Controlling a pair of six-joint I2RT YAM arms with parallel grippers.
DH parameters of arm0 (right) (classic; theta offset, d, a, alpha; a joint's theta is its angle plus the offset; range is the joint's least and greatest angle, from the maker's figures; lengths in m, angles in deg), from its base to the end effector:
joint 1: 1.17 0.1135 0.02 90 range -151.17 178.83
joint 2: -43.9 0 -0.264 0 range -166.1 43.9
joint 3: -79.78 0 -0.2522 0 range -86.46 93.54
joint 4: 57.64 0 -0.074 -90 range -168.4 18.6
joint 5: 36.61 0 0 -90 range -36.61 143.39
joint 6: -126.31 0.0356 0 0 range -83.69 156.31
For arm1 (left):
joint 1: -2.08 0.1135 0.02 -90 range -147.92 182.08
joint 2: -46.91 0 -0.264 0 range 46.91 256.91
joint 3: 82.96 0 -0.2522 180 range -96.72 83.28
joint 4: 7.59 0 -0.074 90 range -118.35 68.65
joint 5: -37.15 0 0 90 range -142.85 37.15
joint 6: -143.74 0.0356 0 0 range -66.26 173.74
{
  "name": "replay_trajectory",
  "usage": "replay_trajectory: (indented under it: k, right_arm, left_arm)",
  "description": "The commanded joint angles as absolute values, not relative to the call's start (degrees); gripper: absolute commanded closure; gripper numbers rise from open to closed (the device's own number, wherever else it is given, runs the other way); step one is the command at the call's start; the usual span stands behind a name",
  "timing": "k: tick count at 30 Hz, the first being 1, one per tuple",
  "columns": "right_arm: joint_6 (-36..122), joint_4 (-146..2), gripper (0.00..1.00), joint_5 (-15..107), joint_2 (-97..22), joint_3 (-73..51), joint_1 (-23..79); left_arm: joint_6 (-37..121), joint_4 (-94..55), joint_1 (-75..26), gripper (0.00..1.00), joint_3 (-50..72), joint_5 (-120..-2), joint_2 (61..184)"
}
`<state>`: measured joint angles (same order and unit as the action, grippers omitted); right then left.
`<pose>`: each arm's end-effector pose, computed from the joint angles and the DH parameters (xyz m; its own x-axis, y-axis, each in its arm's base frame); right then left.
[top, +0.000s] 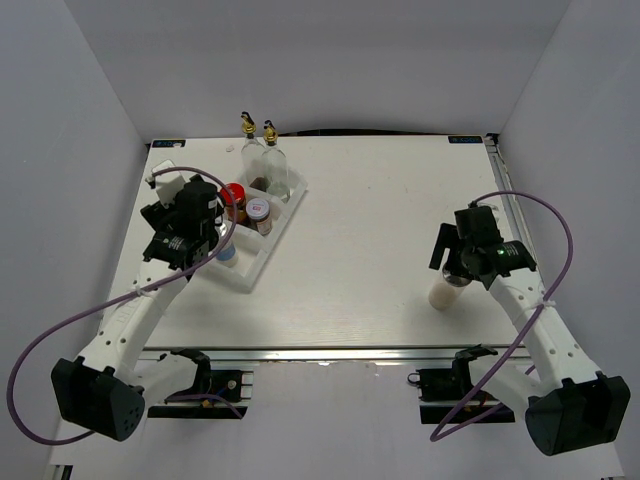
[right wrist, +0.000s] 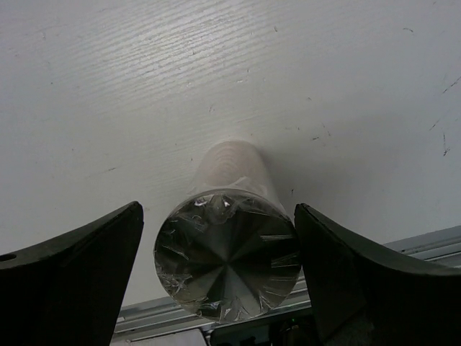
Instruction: Organize the condiment bottles
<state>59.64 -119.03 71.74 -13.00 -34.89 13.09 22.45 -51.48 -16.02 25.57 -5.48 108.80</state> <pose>0.1871 0.0360 0.2856 -0.7302 0.2023 -0.6526 0.2605 0.9655 0.0078 0.2223 -0.0451 0.3330 -0.2671 -0.2828 -0.9212 -0.5921 0.8024 -0.0746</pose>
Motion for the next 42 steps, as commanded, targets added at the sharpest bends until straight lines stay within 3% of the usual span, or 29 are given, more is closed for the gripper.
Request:
replay_trajectory:
  k: [1, 8, 11, 14, 22, 27, 33, 42]
  right_arm:
    - [61.7, -121.7, 0.11, 72.0, -13.4, -35.1, 13.3]
    - [61.4, -121.4, 0.38, 72.9, -13.8, -34.3, 14.6]
    - [58.5, -118.9, 0.69, 69.8, -13.3, -32.5, 16.4]
    - [55.0, -116.0, 0.86, 64.0, -13.1, -30.0, 20.3]
    - [46.2, -103.8, 0.86, 59.5, -25.5, -17.5, 46.3]
    - [39.5, -97.0, 0.87, 56.6, -39.7, -5.4, 55.3]
    - [36.6, -86.5, 0.94, 58.9, -52.0, 6.3, 59.0]
    - [36.6, -80.4, 0.95, 55.0, -67.7, 19.9, 59.5]
  left_arm:
    - [22.5, -51.2, -15.7, 0.02, 25.3, -2.6, 106.8]
    - [22.3, -50.4, -15.5, 0.02, 26.6, -2.7, 105.4]
    - [22.0, -50.3, -15.5, 0.02, 26.9, -2.6, 106.1]
    - [21.6, -50.1, -15.6, 0.02, 27.4, -3.5, 106.1]
    - [18.6, -49.9, -15.5, 0.02, 29.4, -6.8, 103.6]
    - [16.0, -51.5, -15.5, 0.02, 31.9, -7.1, 101.7]
    - [13.0, -51.6, -15.5, 0.02, 33.8, -8.5, 98.1]
    - [10.9, -54.4, -15.6, 0.02, 33.9, -6.0, 97.4]
